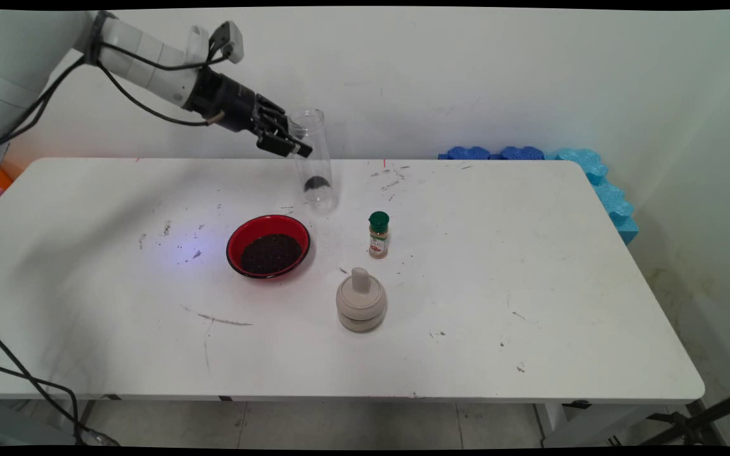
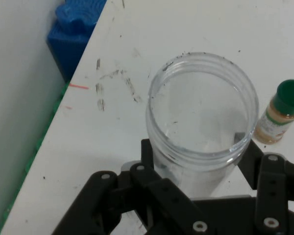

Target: Place the picked object on the table

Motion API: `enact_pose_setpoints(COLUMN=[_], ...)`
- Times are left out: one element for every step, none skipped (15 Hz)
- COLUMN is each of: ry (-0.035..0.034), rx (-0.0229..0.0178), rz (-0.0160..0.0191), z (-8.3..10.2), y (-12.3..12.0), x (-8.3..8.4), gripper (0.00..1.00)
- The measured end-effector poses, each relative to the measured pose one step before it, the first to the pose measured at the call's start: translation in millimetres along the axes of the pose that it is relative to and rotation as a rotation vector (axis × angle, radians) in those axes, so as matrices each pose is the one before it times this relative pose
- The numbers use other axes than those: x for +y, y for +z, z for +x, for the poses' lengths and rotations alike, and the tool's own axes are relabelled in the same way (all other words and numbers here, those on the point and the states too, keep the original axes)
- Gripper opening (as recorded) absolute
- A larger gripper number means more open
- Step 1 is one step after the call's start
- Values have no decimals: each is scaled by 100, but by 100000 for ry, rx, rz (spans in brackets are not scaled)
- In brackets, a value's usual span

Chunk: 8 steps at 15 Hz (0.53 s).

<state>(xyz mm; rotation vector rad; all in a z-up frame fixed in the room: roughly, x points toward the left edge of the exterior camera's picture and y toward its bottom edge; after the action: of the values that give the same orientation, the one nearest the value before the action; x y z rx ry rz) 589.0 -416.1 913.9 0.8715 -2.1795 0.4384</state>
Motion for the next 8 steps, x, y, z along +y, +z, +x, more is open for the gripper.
enact_pose_setpoints(ry=[-257, -341, -297, -244, -52, 156, 145, 128], rx=[-265, -369, -364, -462, -312, -259, -253, -195], rz=[173, 224, 160, 179, 114, 149, 139, 155], z=[-177, -251, -246, -305, -210, -168, -173, -139], y=[182, 256, 242, 290, 201, 157, 146, 105], x=[-4, -6, -11, -11, -10, -18, -17, -15], gripper=[0, 0, 0, 0, 0, 0, 0, 0])
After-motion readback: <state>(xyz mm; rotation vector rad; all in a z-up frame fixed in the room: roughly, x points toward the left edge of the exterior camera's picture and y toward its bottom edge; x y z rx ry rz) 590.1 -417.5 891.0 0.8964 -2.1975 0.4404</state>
